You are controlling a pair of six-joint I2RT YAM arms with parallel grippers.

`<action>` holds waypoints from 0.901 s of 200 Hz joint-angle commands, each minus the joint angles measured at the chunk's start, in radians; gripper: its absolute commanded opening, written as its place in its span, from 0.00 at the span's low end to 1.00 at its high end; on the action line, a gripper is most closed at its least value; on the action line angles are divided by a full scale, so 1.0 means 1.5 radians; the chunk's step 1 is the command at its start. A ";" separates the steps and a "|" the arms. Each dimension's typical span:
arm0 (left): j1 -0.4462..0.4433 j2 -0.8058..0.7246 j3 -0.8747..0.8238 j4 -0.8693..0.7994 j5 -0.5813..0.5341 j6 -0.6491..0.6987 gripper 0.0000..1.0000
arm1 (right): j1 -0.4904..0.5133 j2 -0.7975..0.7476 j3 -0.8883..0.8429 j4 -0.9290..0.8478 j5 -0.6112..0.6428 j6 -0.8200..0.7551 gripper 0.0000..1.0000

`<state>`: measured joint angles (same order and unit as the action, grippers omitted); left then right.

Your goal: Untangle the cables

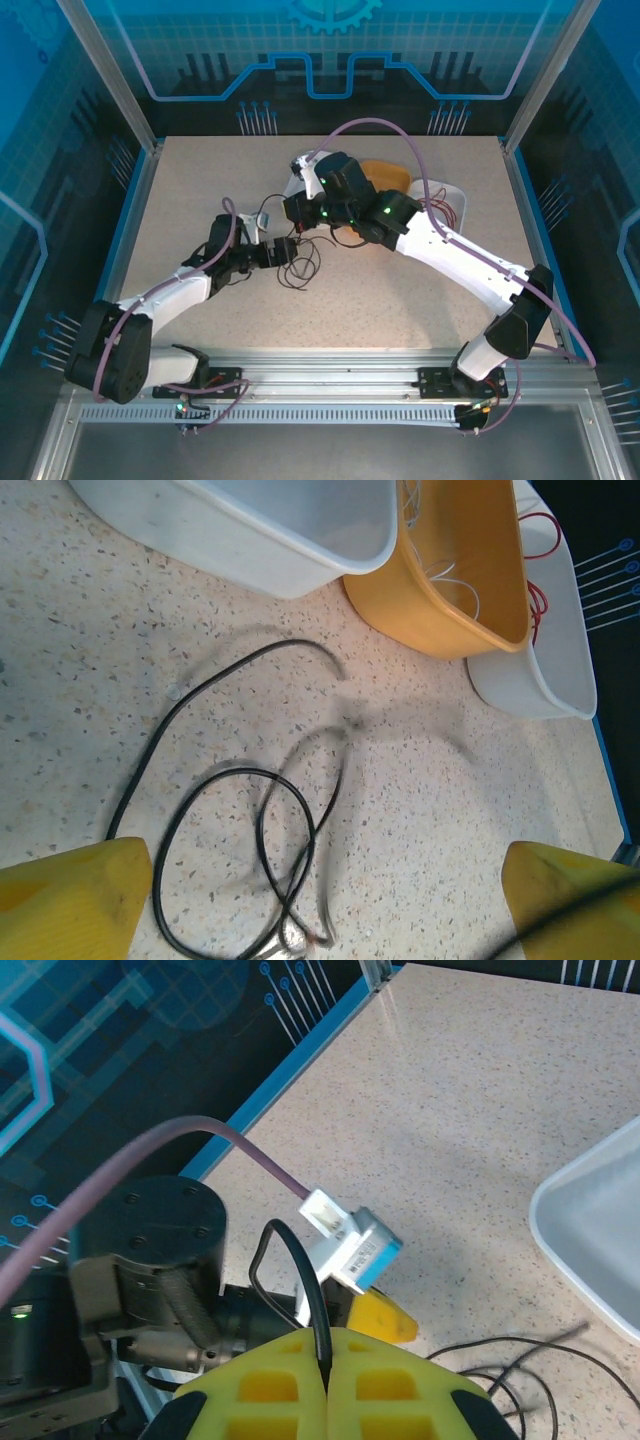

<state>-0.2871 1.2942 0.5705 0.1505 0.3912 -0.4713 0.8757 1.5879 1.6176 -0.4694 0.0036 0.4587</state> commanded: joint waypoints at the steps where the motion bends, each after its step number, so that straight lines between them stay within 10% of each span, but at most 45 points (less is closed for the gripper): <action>1: -0.004 0.027 -0.006 0.063 -0.003 -0.028 0.85 | -0.006 0.005 0.019 0.018 -0.031 0.007 0.00; 23: -0.005 0.048 -0.007 0.113 -0.006 -0.072 0.73 | -0.005 -0.004 0.011 0.020 -0.026 0.014 0.00; 56: -0.005 0.064 0.003 0.084 -0.047 -0.086 0.26 | -0.010 -0.028 0.009 -0.001 -0.003 0.007 0.00; 77: -0.004 0.059 -0.001 0.051 -0.077 -0.084 0.23 | -0.014 -0.049 0.013 -0.021 0.024 -0.010 0.00; 180: 0.028 -0.134 -0.017 -0.114 -0.209 -0.143 0.99 | -0.089 -0.002 0.045 -0.053 0.120 -0.073 0.00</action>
<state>-0.2569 1.1790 0.5514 0.0727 0.1192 -0.6773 0.7723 1.5364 1.6417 -0.5541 0.1371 0.3939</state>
